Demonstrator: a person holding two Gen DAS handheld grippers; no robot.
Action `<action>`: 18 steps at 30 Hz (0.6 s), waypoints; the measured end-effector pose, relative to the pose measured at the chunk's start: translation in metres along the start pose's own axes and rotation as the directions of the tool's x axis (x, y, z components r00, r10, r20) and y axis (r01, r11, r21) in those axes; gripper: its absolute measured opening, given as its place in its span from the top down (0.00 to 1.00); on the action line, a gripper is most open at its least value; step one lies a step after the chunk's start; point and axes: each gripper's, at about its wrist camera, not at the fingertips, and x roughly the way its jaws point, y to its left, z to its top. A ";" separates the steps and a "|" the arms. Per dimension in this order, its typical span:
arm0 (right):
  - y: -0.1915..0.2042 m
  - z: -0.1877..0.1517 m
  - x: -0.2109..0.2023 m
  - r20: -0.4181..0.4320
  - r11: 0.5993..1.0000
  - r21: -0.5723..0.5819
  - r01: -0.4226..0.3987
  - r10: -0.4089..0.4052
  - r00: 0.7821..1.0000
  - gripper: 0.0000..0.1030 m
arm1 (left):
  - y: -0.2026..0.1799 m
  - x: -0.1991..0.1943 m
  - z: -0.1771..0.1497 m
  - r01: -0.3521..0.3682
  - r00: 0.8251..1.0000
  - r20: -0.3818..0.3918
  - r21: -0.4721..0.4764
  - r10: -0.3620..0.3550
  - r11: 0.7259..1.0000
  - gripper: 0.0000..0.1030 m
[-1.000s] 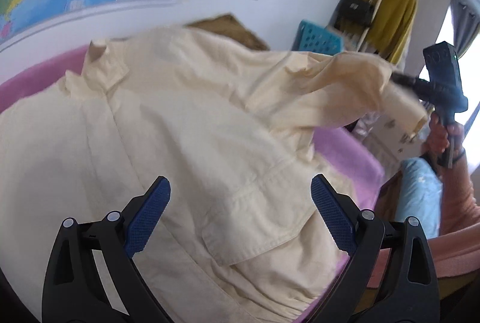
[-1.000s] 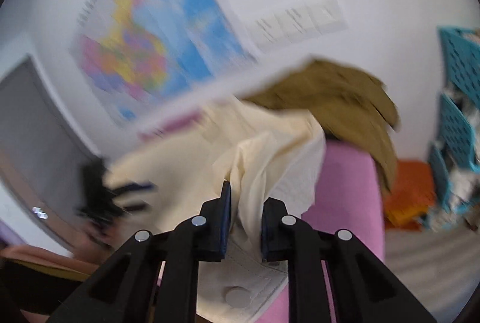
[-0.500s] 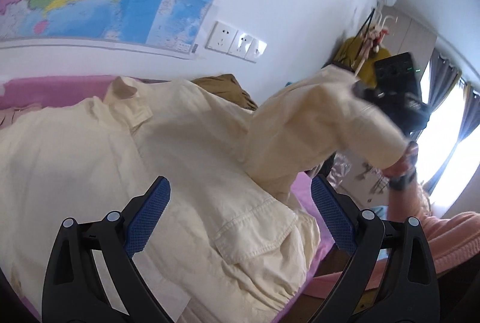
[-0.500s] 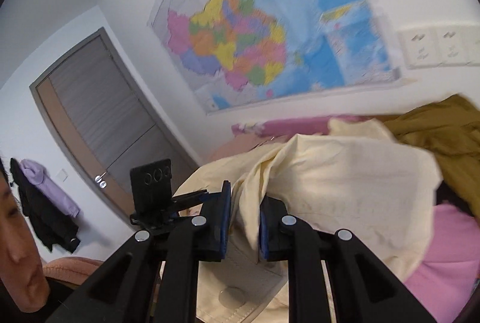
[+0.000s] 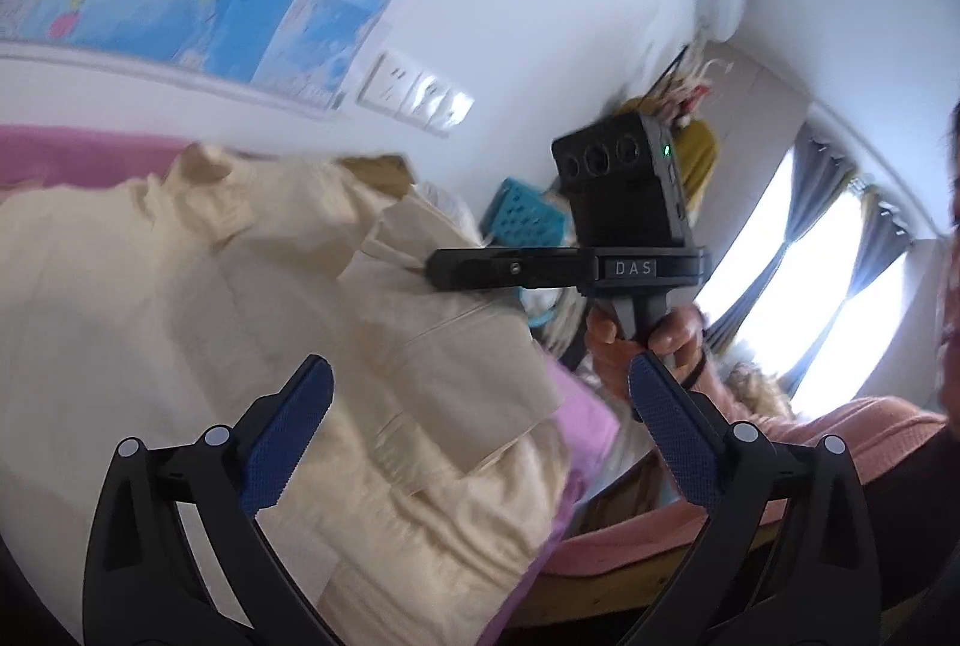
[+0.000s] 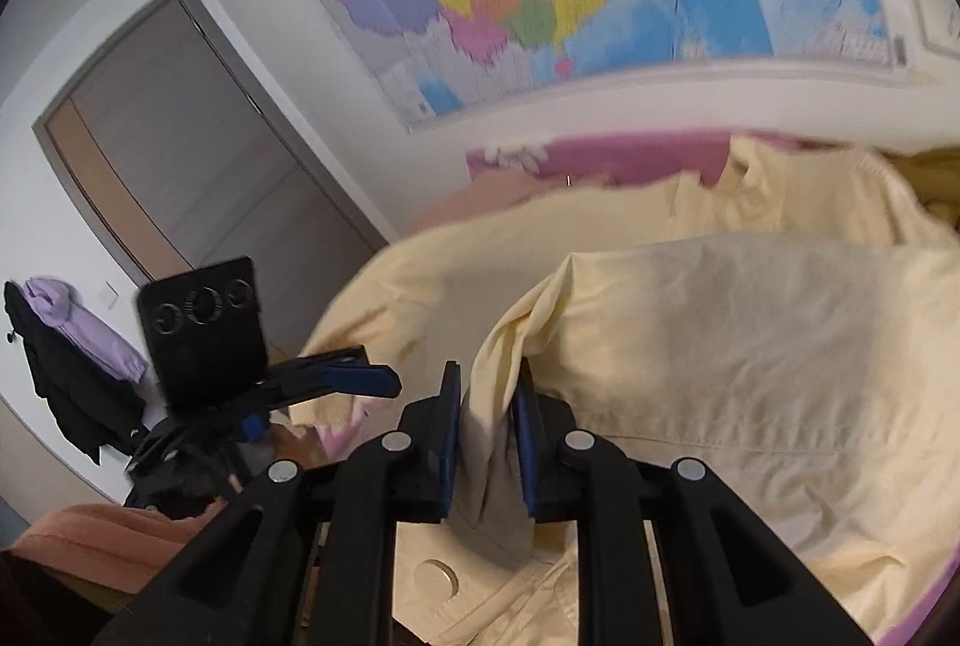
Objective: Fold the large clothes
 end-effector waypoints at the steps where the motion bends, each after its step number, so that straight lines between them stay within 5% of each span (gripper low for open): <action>1: -0.001 -0.002 0.008 -0.014 1.000 0.004 0.004 -0.004 1.000 0.84 | 0.002 0.006 -0.005 -0.042 0.999 -0.029 0.003 0.042 0.999 0.05; 8: -0.018 -0.013 0.060 -0.119 0.997 0.083 -0.006 0.016 0.993 0.75 | 0.025 0.054 -0.038 -0.237 0.944 -0.229 0.027 0.237 0.971 0.06; 10: -0.020 -0.014 0.053 -0.112 0.996 0.084 0.000 0.010 0.994 0.55 | 0.036 0.062 -0.042 -0.285 0.924 -0.263 0.014 0.278 0.958 0.17; 14: -0.020 -0.010 0.003 -0.005 0.999 0.023 0.037 -0.037 0.999 0.52 | 0.050 0.059 -0.041 -0.314 0.916 -0.270 -0.015 0.298 0.949 0.38; 15: -0.023 -0.008 -0.015 0.036 0.998 0.014 0.065 -0.066 0.997 0.47 | 0.054 0.057 -0.039 -0.318 0.915 -0.269 -0.026 0.299 0.948 0.38; 17: -0.035 -0.005 -0.045 0.114 0.987 0.023 0.158 -0.160 0.981 0.38 | 0.062 0.054 -0.036 -0.351 0.903 -0.281 -0.044 0.325 0.935 0.17; 18: -0.050 -0.004 -0.067 0.164 0.967 0.059 0.249 -0.256 0.953 0.35 | 0.063 0.053 -0.036 -0.360 0.901 -0.280 -0.055 0.331 0.931 0.04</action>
